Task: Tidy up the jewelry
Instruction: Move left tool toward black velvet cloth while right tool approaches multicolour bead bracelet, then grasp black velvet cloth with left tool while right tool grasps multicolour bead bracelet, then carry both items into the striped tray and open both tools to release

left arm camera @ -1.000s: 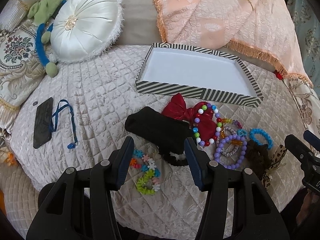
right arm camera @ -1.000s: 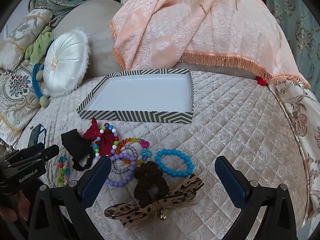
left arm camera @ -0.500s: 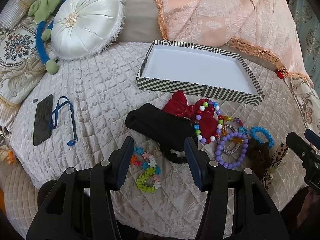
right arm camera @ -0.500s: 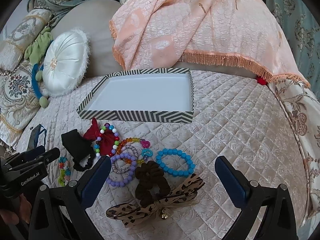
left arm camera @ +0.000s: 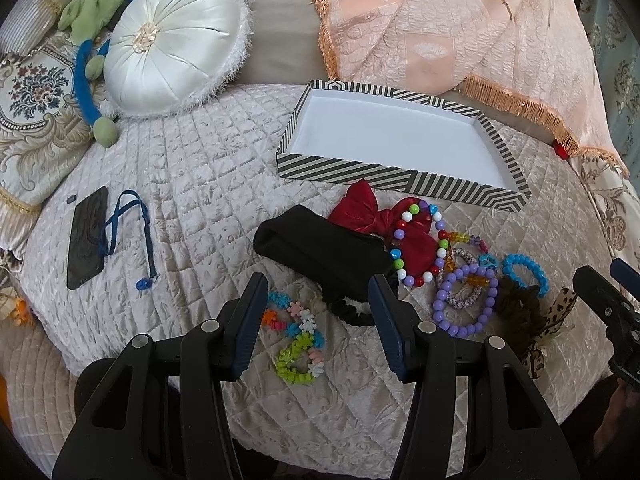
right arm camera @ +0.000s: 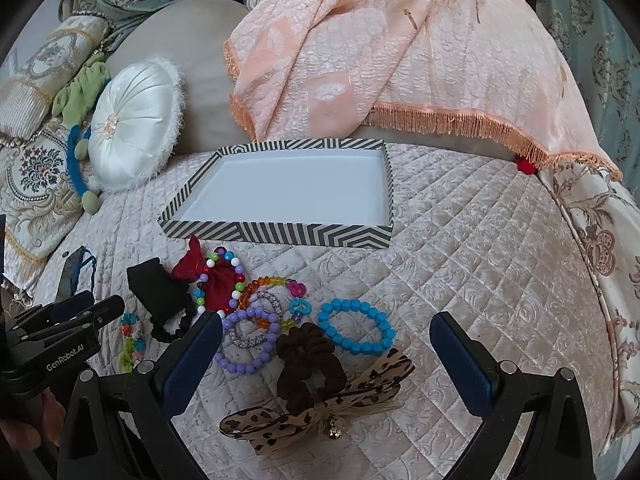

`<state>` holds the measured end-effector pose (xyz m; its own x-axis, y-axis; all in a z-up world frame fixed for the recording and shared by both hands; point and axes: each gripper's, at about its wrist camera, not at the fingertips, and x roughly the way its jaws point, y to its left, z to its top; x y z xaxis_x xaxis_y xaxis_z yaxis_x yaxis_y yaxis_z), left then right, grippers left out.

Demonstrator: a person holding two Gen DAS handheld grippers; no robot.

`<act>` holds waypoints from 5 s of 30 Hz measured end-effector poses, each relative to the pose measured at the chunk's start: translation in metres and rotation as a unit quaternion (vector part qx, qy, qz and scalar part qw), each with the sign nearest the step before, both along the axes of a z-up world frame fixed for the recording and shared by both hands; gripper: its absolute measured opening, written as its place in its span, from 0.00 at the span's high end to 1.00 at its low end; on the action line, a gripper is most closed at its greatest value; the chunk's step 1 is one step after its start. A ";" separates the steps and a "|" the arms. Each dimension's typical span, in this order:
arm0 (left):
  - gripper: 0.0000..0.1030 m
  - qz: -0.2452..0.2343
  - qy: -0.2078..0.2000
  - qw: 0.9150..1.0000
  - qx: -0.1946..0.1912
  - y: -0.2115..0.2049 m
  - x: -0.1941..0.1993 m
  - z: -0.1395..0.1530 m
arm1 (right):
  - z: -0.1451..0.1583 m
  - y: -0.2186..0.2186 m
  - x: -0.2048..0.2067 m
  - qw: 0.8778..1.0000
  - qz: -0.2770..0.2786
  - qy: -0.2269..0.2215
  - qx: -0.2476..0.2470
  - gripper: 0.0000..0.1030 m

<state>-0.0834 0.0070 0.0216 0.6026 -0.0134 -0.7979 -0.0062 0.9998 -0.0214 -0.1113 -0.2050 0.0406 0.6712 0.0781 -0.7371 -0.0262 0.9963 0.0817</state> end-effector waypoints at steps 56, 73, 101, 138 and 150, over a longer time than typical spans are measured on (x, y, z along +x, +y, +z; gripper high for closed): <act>0.33 0.069 0.105 0.977 -0.173 0.069 0.075 -0.042 | -0.043 0.052 0.089 0.985 0.154 0.053 0.062 0.32; 0.83 0.042 0.090 0.977 -0.187 0.065 0.085 -0.048 | -0.046 0.064 0.102 0.973 0.198 0.051 0.107 0.91; 0.84 -0.002 0.002 0.993 -0.121 0.029 0.119 0.041 | 0.024 0.016 0.102 0.984 0.152 -0.018 0.091 0.92; 0.43 0.029 0.055 0.996 -0.066 0.012 0.204 -0.023 | -0.050 -0.050 0.171 0.994 0.045 0.085 0.059 0.66; 0.43 0.018 0.020 0.999 -0.033 0.018 0.131 0.005 | -0.009 -0.017 0.113 0.993 0.072 0.039 0.079 0.66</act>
<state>0.0471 0.0250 0.0268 0.5713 -0.0447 -0.8195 -0.0446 0.9953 -0.0854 0.0017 -0.2219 0.0316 0.5857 0.2885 -0.7574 -0.1550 0.9571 0.2447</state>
